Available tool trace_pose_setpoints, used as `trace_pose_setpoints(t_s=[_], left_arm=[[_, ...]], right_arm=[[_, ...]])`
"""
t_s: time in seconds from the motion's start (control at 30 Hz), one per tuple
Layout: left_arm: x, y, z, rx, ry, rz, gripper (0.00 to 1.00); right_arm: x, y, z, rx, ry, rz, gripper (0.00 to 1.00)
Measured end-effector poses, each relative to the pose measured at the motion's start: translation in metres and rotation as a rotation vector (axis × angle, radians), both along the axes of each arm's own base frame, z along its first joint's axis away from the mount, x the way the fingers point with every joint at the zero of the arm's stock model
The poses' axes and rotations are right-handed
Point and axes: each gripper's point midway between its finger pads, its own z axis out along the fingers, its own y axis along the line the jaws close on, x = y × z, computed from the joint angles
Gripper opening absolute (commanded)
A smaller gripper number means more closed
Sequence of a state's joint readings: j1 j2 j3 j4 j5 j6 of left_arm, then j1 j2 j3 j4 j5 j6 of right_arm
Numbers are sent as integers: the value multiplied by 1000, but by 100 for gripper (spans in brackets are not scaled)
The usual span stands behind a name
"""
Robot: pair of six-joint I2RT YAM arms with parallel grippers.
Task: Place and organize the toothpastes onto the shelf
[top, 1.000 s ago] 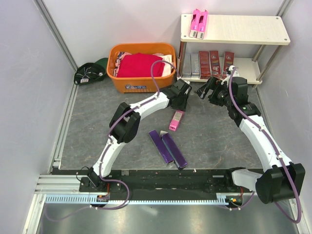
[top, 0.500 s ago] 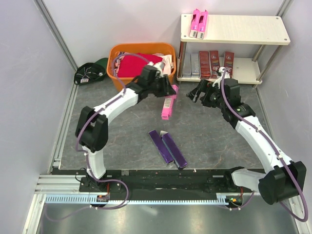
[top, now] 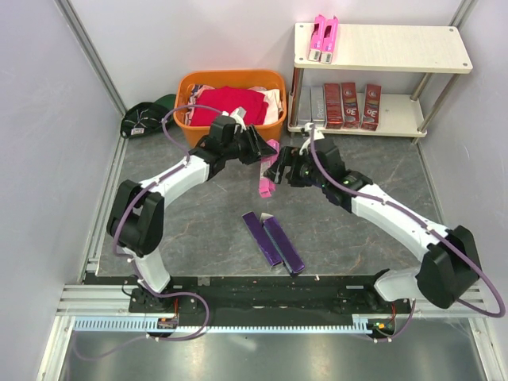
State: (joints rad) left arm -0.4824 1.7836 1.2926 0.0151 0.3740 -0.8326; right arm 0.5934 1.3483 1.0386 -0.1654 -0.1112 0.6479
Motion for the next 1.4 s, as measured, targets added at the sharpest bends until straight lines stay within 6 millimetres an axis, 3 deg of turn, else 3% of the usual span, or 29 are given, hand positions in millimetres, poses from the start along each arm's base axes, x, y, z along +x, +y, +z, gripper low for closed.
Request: trace_pose_setpoints(t_s=[0.13,0.3,0.5,0.63,0.7,0.73,0.83,0.93,1.13,1.4], left_arm=[[-1,-2,15,-27,-27,-4,36],[-3,-3,25,-51,-39,-12,36],[-3,-3,29,-62,-50,-10,39],[-3,-3,30,-67,-52,-7,50],[-3,-1,30,-68,-55,-4,58],[-3,0,30,-69,-55,-3,68],[-6,4,33,-72,-59,3,86],[-11,9,44,-77,-79,5,95],[-14,23,66,-62,-133,32,100],[-12,48,70,23,-162,100,100]], right_arm=[[0,11,-16,-37,21,-2,80],[7,17,-23,-59,0,-28,55],[12,25,-15,-33,-39,-35,37],[13,27,-12,-26,-49,-33,28],[13,27,-13,-27,-50,-32,27],[13,27,-13,-29,-52,-30,26],[13,26,-13,-34,-53,-31,24],[14,25,-13,-39,-58,-33,23],[13,23,-12,-51,-69,-28,22],[11,16,-6,-82,-85,-35,22]])
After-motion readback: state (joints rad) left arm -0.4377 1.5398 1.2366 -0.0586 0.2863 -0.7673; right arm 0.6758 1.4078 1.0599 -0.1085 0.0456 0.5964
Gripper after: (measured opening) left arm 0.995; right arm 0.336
